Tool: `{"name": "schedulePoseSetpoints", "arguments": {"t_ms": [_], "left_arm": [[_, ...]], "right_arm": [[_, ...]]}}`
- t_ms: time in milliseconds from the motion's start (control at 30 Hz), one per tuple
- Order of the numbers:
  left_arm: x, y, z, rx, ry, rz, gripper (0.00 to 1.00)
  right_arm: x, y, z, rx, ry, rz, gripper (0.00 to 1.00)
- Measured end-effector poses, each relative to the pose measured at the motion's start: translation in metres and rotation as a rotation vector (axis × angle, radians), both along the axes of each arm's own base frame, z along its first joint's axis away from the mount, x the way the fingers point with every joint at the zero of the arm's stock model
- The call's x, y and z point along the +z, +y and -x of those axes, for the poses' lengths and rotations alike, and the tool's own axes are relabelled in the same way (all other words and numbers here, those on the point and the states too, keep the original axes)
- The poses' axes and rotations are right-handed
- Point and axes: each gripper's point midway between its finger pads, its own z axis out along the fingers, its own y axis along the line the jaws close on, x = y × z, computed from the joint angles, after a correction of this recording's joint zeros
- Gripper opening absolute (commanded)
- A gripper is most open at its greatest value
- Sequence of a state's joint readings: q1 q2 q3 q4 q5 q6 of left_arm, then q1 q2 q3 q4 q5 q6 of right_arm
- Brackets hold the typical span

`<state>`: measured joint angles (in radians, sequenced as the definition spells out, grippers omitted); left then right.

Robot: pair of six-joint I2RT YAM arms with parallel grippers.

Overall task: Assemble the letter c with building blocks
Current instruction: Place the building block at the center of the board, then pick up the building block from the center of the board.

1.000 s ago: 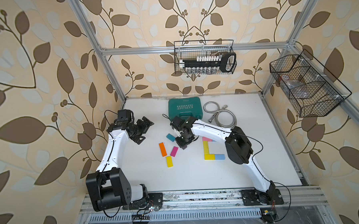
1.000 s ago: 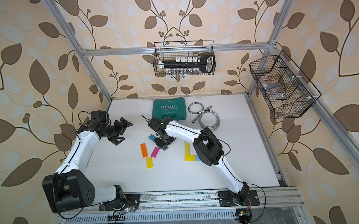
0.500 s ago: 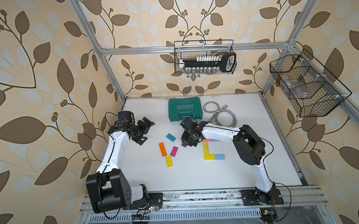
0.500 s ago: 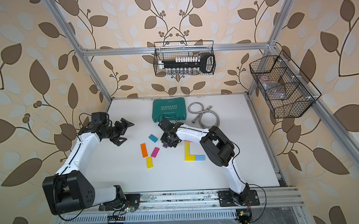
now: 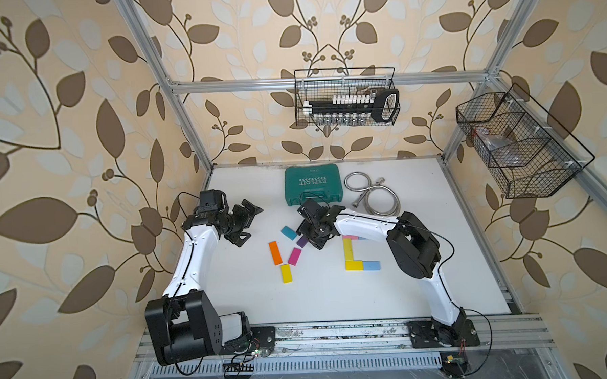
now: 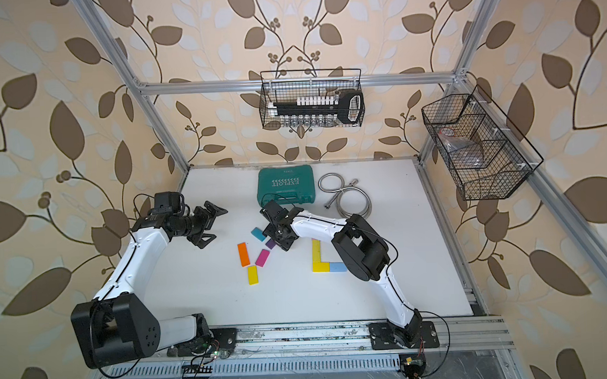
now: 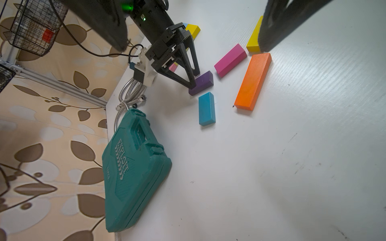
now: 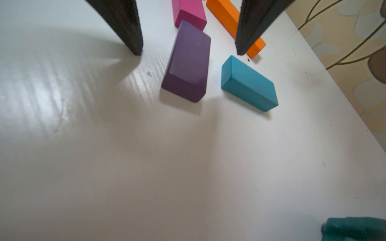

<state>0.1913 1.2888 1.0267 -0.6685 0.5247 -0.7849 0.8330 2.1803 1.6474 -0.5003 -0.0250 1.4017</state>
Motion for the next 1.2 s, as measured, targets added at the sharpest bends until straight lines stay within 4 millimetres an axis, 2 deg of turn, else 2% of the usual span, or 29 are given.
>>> {"name": "schedulePoseSetpoints", "arguments": {"t_ms": [100,267,400,500,733,833,967,1200], "left_arm": [[0.000,0.000,0.000,-0.001,-0.001,0.000,0.99],[0.001,-0.002,0.000,-0.010,-0.005,0.006,0.99],[0.000,-0.003,0.000,-0.021,-0.007,0.006,0.99],[-0.002,-0.002,-0.001,-0.026,-0.002,0.004,0.99],[-0.005,-0.002,-0.002,-0.028,0.006,0.002,0.99],[-0.005,-0.002,-0.003,-0.028,0.009,0.002,0.99],[-0.006,-0.002,-0.003,-0.031,0.010,0.001,0.99],[-0.007,-0.002,-0.002,-0.041,0.015,-0.004,0.99]], "right_arm": [[0.019,-0.005,0.004,0.111,-0.057,0.030,0.69],[0.069,-0.007,0.001,0.444,-0.253,0.127,0.70],[0.085,-0.007,-0.004,0.696,-0.371,0.237,0.76],[0.075,-0.008,-0.006,0.846,-0.400,0.320,0.76],[0.017,-0.011,-0.004,1.061,-0.332,0.441,0.77],[0.000,-0.009,0.001,1.113,-0.304,0.464,0.78],[-0.009,-0.006,0.007,1.150,-0.292,0.476,0.78],[-0.006,0.000,0.003,1.156,-0.306,0.479,0.78]]}}
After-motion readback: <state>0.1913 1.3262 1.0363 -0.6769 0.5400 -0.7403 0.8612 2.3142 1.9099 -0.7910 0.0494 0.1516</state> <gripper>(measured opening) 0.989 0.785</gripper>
